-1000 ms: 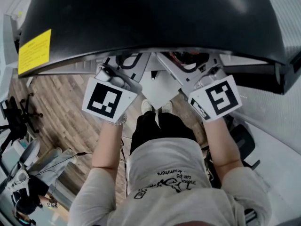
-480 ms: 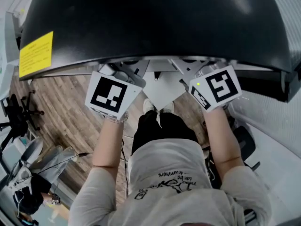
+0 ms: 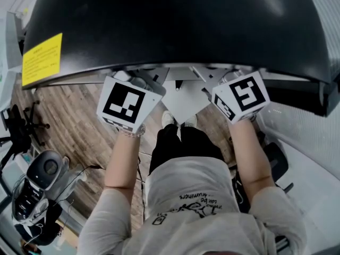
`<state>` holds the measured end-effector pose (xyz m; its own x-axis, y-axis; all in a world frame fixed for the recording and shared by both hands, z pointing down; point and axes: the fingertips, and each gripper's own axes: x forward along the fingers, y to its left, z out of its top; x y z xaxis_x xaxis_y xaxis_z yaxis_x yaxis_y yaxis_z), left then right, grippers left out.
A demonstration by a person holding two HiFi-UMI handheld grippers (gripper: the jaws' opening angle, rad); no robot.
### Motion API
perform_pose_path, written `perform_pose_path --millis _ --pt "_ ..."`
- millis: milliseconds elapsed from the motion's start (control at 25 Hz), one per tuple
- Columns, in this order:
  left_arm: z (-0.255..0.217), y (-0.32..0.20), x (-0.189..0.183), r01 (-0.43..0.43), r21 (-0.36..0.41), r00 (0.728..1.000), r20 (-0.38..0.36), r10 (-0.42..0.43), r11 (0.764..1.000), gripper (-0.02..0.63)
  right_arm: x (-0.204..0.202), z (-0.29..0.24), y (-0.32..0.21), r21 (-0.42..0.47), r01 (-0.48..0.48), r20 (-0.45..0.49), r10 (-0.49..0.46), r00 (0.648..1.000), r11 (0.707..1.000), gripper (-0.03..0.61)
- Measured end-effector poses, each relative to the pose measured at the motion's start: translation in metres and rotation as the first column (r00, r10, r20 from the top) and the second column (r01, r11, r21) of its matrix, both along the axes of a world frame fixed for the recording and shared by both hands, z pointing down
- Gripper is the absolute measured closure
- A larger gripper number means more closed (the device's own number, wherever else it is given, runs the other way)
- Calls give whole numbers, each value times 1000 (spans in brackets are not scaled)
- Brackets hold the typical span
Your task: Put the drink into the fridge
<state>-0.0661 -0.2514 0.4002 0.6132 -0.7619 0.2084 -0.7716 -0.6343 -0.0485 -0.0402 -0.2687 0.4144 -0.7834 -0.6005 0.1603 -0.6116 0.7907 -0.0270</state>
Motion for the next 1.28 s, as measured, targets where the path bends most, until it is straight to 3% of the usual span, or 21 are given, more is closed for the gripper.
perform_pose_path --millis 680,1280 --pt "0 2 -2 3 1 1000 -7 -3 1000 612 -4 6 -4 -20 27 16 -27 1000 999 253" --pt "4 10 -1 21 -3 999 -35 -21 1000 612 8 6 -1 -37 -26 32 27 999 999 204"
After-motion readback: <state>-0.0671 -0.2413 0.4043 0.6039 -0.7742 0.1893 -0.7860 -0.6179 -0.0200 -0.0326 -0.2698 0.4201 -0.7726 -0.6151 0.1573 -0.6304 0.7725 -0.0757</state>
